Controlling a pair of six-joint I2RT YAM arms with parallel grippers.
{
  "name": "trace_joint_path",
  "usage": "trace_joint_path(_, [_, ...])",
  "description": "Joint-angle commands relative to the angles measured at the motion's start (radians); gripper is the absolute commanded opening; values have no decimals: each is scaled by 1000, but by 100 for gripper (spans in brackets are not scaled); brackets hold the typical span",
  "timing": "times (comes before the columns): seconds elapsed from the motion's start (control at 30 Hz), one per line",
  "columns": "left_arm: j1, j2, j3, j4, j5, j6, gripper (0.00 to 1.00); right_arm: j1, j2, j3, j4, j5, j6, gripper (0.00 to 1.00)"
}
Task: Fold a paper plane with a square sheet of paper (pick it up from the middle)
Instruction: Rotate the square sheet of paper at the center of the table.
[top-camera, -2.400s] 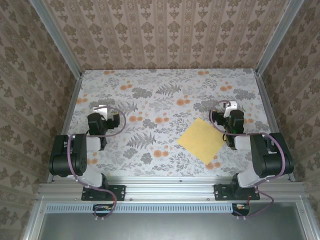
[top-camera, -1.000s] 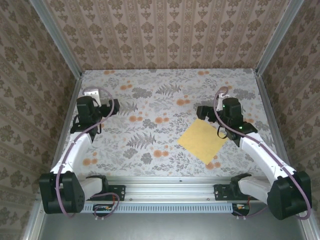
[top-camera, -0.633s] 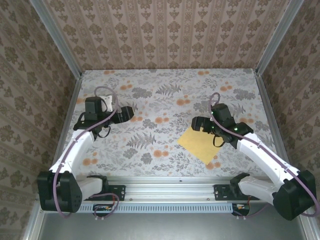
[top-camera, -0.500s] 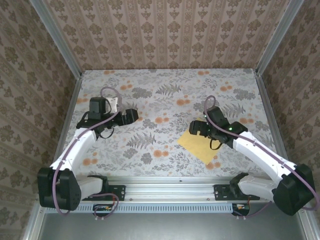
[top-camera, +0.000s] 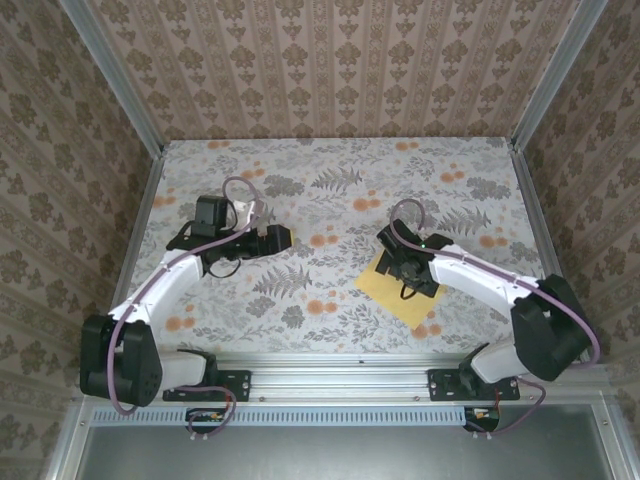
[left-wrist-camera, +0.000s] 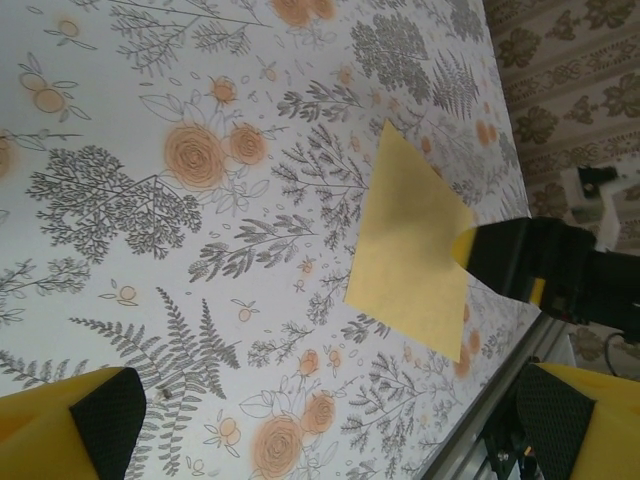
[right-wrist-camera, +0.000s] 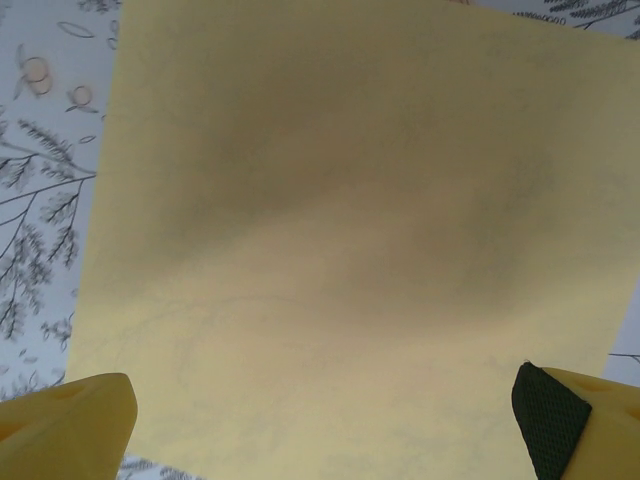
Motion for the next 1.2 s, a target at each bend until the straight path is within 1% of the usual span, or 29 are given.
trace_joint_path(0.0, [-7,0,-11,17,38,-10,100,4,62,38,18,39,66,100])
trace_joint_path(0.13, [-7,-10,-11,-8,12,2,100,-5,148,60,42,34,56,100])
trace_joint_path(0.3, [-7,-34,-13,-46,-23,23,100,-8,212,90,47,38,15,100])
trace_joint_path(0.43, [-4,-43,-25,-53,-40,26,100,17,290,133,17,51,-34,99])
trace_joint_path(0.57, [0,-43,-33,-45,-33,16,100,19,339,127,59,11,-55,99])
trace_joint_path(0.7, [6,-52,-25,-67,-33,28,100,29,384,150,102,-56,-124,98])
trace_joint_path(0.87, [16,-65,-28,-89,-39,33,100,57,444,213,118,-105,-297,97])
trace_joint_path(0.97, [20,-80,-36,-101,-50,33,100,83,476,262,126,-162,-468,96])
trace_joint_path(1.1, [35,-103,-46,-122,-72,32,100,122,525,338,68,-188,-707,96])
trace_joint_path(1.17, [43,-118,-53,-131,-86,29,100,124,534,350,63,-222,-783,95])
